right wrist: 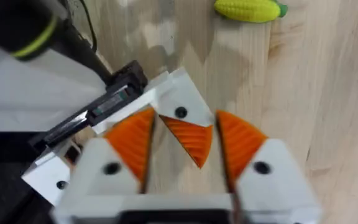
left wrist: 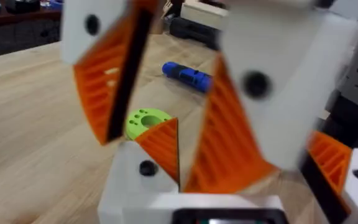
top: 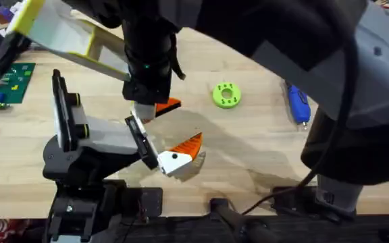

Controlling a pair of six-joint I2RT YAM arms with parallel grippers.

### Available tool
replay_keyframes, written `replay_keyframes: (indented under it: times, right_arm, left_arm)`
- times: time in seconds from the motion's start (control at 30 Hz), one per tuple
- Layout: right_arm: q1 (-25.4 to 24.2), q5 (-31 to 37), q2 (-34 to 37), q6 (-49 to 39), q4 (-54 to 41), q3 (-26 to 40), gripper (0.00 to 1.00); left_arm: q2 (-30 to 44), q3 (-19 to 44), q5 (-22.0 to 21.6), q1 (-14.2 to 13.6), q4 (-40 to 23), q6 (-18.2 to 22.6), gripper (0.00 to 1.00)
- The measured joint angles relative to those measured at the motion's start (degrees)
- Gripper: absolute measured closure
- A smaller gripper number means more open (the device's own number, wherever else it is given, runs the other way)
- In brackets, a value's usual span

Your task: Pick up the gripper from the table and insert it into the empty holder that is missing its gripper. Then pick up a screw, insert it into the mounting hole, and use the screwdriver to tighten it. Finally, clean up the table by picking up the vegetable and placing it into the bucket.

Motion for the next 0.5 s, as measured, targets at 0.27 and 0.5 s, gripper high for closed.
replay_keyframes:
  times: [0.27,0.5]
  right_arm:
    - [-0.3,1.3,0.0,-0.6,-0.2,0.2,0.007]
    - [-0.3,1.3,0.0,-0.6,-0.5,0.2,0.007]
  left_arm:
    - [0.0,0.0,0.1,0.0,0.0,0.2,0.014]
    - [0.0,0.0,0.2,0.0,0.0,0.2,0.014]
